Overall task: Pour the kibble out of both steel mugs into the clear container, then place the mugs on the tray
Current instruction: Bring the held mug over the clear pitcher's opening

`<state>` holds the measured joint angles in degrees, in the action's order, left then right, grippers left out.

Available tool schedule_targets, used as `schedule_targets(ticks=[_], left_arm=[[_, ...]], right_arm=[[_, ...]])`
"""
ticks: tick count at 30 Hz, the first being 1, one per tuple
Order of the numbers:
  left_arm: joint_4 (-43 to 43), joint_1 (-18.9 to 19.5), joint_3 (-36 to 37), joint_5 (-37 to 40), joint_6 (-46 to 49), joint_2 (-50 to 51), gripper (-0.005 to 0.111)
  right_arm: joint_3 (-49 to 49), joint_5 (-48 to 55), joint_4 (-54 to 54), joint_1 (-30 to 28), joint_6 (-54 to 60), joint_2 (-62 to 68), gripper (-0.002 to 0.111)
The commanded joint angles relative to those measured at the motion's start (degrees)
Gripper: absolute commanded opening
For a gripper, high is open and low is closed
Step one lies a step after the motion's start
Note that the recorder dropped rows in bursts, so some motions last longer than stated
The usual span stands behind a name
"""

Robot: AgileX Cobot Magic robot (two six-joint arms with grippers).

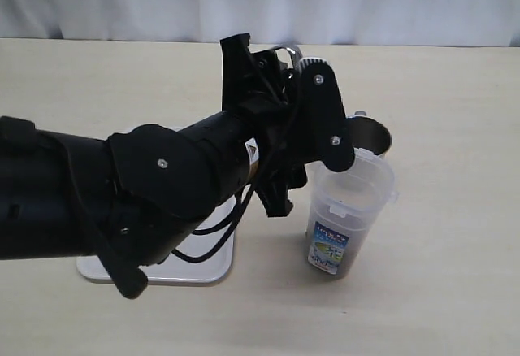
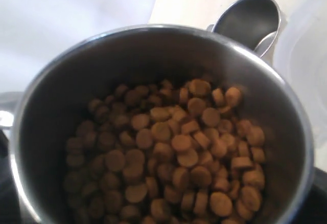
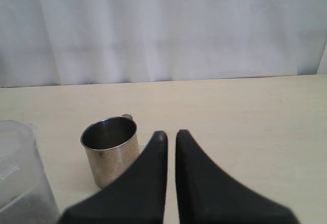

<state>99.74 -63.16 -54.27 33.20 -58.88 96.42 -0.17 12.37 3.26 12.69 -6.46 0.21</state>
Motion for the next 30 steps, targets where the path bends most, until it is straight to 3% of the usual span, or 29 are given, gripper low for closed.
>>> schedule_targets(ticks=[1,30], left_arm=[[0.21,-1.48,-0.03,1.5,0.79,-0.34,0.0],[0.21,-4.44,-0.47,6.56,6.82,0.26,0.0]], right_arm=[[0.17,-0.11,0.6,0.2,0.45,-0.21,0.005],[0.17,-0.11,0.6,0.2,0.45,-0.21,0.005]])
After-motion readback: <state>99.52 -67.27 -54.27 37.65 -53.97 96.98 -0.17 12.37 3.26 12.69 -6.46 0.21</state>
